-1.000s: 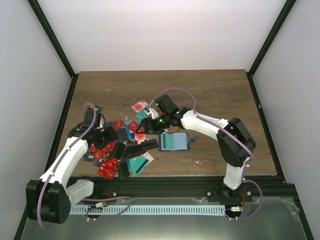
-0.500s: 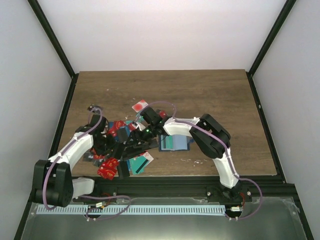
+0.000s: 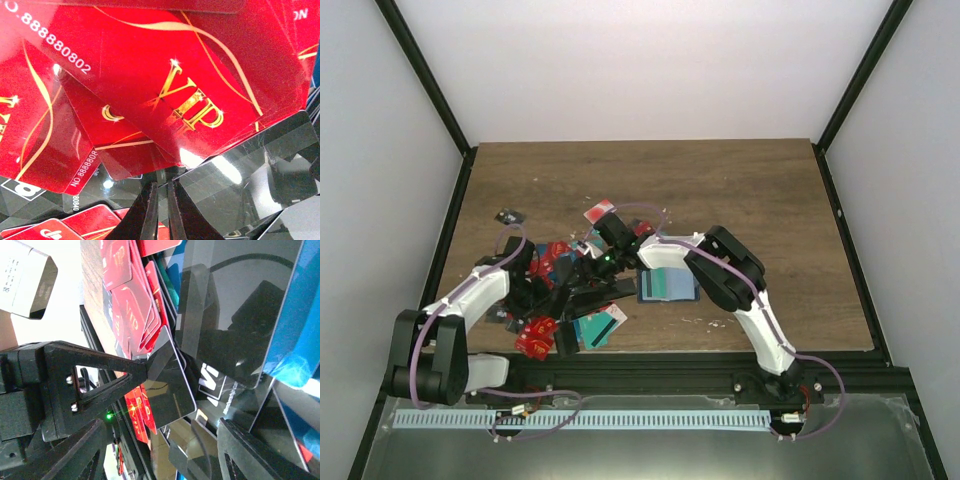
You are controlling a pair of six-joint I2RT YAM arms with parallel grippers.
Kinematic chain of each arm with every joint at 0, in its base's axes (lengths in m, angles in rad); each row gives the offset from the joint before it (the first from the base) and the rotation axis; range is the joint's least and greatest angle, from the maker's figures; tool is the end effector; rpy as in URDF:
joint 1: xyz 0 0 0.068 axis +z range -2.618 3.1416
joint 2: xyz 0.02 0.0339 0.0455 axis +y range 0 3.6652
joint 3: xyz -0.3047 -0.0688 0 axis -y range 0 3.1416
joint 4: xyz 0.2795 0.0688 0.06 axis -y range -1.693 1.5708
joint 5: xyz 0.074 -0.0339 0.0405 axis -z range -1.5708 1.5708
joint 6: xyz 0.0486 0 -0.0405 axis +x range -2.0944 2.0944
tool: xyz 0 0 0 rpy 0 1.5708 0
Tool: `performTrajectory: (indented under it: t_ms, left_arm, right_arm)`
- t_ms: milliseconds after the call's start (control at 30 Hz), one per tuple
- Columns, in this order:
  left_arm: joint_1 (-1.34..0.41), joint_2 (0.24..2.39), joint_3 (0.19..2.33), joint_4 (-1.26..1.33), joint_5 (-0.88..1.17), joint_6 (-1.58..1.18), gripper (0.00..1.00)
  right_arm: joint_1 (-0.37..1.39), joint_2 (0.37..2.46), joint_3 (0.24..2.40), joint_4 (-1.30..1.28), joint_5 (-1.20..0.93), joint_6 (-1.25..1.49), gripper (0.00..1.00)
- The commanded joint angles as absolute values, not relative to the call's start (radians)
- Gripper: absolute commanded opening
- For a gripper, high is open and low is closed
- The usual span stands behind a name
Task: Put the credit cards into the card holder
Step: Pick up the credit card from the center of the board.
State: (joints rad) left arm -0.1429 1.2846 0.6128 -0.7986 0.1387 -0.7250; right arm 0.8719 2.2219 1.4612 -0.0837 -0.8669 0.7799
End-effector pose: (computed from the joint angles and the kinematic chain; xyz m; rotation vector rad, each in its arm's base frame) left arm 0.1993 -0.0355 0.1573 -0.8786 2.9708 -0.2607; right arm 0.3052 0.4208 0.1278 0.5658 -2.5290 -1.5139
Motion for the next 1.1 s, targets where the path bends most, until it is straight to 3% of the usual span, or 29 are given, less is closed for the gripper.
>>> performTrajectory:
  t_ms: [0,267,567,733,933,1067]
  left_arm:
    - [-0.142,1.326,0.573,-0.785,0.115,-0.752,0.09]
    - [-0.141,1.345,0.572,-0.771,0.125,-0.748,0.08]
    - [-0.143,1.351,0.571,-0.767,0.135,-0.740,0.07]
    - [-0.142,1.351,0.571,-0.768,0.136,-0.739,0.07]
    - [-0.142,1.313,0.577,-0.768,0.152,-0.740,0.08]
    - [-0.142,1.241,0.632,-0.807,0.175,-0.731,0.14]
  right_arm:
    - [0.870,2.264,1.503,-0.076,-0.883,0.784,0.62]
    - [0.871,2.306,1.509,-0.020,-0.945,0.812,0.54]
    - [0.878,2.347,1.528,0.017,-0.970,0.850,0.25]
    - [0.879,2.363,1.548,0.016,-0.972,0.856,0.03]
    - [0.879,2.358,1.548,0.026,-0.985,0.855,0.01]
    - [0.875,2.303,1.562,-0.048,-0.965,0.789,0.01]
